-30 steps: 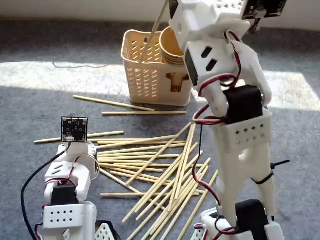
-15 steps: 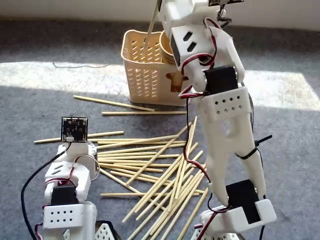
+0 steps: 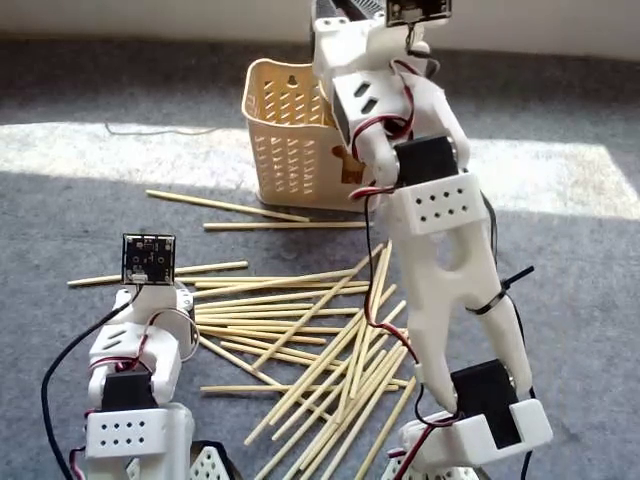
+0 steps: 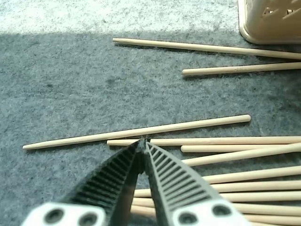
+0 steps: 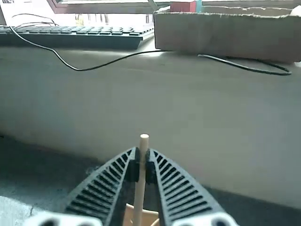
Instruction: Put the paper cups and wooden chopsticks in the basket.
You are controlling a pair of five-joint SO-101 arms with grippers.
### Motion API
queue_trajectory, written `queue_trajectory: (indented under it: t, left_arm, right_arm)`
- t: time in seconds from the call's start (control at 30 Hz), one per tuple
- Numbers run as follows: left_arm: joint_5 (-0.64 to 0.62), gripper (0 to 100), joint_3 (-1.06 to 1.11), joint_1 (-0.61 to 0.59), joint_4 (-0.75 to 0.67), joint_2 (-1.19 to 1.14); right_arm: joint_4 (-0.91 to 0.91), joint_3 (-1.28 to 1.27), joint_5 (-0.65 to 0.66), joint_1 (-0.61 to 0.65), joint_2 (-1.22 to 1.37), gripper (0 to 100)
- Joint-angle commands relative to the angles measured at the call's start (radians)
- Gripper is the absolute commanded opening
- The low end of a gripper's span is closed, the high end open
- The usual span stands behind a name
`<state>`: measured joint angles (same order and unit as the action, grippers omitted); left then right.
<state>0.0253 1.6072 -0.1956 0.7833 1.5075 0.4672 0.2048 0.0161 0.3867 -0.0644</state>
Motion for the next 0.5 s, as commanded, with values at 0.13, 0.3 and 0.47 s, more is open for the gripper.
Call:
queue_trajectory:
  t: [0.13,0.3,0.47]
  left_arm:
    - [0.011,1,-0.007,-0.007,-0.020,0.008]
    - [0.011,1,-0.007,-0.007,-0.020,0.008]
    - [0.011,1,-0.007,-0.007,-0.020,0.008]
  right_arm:
    - [-0.001,-0.096,0.069,0.010,-0.041,0.5]
    - [-0.001,-0.147,0.074,0.025,-0.101,1.4]
    - [-0.001,-0.197,0.074,0.027,-0.147,14.6]
